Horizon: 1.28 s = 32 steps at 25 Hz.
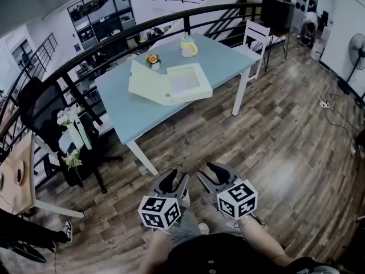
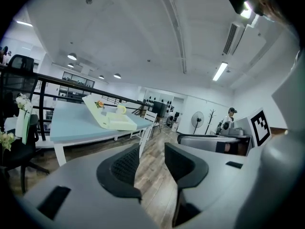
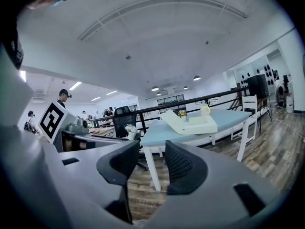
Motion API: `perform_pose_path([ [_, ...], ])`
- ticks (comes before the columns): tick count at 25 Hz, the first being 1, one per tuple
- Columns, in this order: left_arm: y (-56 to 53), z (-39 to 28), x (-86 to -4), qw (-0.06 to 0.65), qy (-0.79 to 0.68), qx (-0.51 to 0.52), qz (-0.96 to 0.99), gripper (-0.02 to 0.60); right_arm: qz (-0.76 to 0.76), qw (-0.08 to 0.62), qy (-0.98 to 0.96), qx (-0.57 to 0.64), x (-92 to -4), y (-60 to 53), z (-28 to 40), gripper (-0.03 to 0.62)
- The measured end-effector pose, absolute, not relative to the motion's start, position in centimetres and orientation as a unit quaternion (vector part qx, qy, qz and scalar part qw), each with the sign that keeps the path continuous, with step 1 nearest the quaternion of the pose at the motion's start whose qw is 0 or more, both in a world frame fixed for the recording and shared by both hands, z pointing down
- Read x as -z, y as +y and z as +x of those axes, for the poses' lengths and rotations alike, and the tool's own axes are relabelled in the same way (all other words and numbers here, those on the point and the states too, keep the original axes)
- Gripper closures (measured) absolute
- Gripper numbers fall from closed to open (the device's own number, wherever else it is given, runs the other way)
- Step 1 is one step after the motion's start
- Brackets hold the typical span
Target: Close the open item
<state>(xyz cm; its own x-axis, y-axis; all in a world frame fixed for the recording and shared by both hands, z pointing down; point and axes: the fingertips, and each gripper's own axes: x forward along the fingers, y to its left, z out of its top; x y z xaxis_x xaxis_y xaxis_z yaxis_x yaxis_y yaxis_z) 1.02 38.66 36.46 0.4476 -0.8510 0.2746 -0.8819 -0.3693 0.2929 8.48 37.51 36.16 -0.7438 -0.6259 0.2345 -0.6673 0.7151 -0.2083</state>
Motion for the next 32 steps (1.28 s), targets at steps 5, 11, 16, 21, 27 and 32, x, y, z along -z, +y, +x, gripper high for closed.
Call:
perform_pose_path([
  [5, 35.2, 1.1, -37.0, 0.208, -0.509, -0.043, 0.834, 0.419, 0.367, 0.076, -0.916, -0.143, -36.7, 34.5, 9.1, 0.441],
  [11, 30.0, 0.2, -37.1, 0.206, -0.493, -0.044, 0.844, 0.419, 0.382, 0.071, -0.911, -0.139, -36.7, 29.1, 7.9, 0.441],
  [16, 24.6, -3.1, -37.4, 0.211, -0.496, -0.040, 0.841, 0.419, 0.373, 0.080, -0.914, -0.138, -36.9, 23.9, 4.5, 0.441],
  [21, 18.8, -6.1, -36.2, 0.204, -0.498, -0.035, 0.842, 0.419, 0.377, 0.078, -0.914, -0.127, -35.7, 18.1, 1.7, 0.441],
  [27, 12.8, -9.3, -35.3, 0.195, -0.497, -0.028, 0.845, 0.419, 0.376, 0.076, -0.915, -0.121, -35.0, 12.2, -1.3, 0.441],
  [32, 8.3, -11.6, -34.6, 0.183, -0.494, -0.025, 0.850, 0.419, 0.380, 0.068, -0.915, -0.120, -34.8, 8.0, -3.6, 0.437],
])
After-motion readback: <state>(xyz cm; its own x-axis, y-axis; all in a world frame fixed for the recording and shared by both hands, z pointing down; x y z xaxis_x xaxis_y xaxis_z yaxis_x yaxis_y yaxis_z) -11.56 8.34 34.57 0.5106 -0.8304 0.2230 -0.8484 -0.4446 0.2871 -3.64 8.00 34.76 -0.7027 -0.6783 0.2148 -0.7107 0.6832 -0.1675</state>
